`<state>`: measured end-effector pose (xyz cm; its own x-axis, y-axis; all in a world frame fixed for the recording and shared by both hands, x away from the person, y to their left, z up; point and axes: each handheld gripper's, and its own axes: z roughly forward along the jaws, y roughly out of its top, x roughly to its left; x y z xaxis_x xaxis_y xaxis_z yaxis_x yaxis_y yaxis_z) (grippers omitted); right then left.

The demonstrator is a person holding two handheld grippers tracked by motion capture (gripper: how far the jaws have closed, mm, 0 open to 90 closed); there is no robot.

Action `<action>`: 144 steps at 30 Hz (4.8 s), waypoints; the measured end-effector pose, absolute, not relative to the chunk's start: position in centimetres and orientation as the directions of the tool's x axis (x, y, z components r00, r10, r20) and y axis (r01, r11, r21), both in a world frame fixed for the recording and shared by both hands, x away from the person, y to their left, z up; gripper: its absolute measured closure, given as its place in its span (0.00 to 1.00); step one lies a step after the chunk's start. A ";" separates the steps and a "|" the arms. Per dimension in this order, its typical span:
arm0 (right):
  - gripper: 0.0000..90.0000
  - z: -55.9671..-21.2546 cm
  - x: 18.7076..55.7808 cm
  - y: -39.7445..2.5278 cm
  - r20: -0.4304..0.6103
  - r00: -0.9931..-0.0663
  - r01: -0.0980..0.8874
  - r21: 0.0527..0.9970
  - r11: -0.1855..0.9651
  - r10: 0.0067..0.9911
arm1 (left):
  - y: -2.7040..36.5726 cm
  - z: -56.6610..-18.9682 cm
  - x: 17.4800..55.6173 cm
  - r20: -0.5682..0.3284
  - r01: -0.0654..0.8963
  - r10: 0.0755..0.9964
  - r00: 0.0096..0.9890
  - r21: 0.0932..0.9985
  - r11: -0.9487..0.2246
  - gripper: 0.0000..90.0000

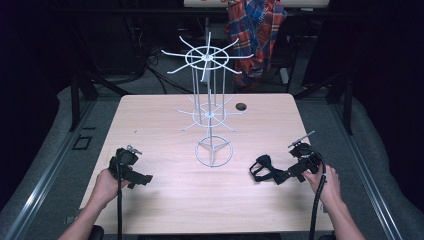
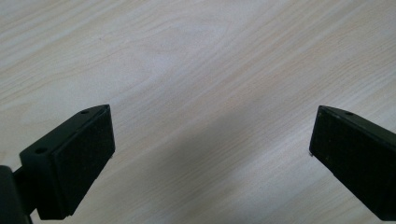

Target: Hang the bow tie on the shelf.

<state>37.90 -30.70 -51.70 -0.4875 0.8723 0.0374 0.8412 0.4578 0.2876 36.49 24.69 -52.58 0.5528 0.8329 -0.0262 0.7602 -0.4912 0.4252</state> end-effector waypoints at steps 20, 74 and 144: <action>0.00 -51.7 38.2 -30.0 0.035 -0.517 0.822 0.297 0.485 0.855 | 24.7 -52.5 36.3 -0.020 0.755 0.827 0.562 0.423 -0.502 0.00; 0.62 -54.5 40.3 -25.0 0.040 -0.560 0.811 0.233 0.537 0.828 | 24.3 -52.5 36.1 -0.016 0.745 0.818 0.576 0.422 -0.516 0.00; 0.84 -49.3 39.0 -26.3 0.118 -0.545 0.756 0.498 0.425 0.830 | 24.0 -52.5 36.1 -0.010 0.733 0.804 0.594 0.418 -0.537 0.00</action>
